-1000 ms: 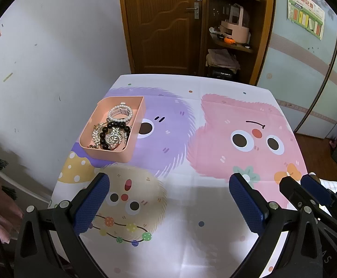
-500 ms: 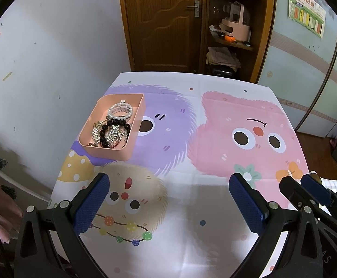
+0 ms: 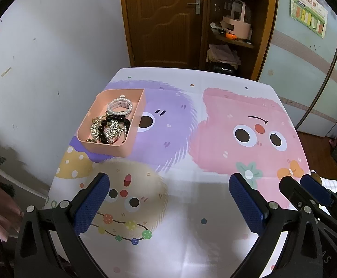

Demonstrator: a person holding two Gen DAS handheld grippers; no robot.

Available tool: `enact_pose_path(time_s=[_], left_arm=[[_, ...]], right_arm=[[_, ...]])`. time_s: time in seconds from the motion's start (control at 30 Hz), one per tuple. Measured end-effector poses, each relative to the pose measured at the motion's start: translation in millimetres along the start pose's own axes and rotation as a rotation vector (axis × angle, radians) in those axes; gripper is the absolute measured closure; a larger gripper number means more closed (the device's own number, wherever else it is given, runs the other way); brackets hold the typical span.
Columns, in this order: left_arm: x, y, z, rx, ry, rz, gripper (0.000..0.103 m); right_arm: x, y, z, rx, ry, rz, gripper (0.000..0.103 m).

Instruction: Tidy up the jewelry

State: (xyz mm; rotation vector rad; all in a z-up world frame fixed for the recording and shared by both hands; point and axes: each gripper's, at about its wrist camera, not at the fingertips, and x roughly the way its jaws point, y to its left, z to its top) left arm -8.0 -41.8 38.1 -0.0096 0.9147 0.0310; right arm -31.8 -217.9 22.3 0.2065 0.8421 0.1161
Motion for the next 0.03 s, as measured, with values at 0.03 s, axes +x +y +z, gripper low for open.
enact_pose_path(time_s=[0.03], left_arm=[[0.8, 0.1, 0.0, -0.001, 0.002, 0.0, 0.001]], right_arm=[[0.5, -0.2, 0.4, 0.001, 0.001, 0.0, 0.05]])
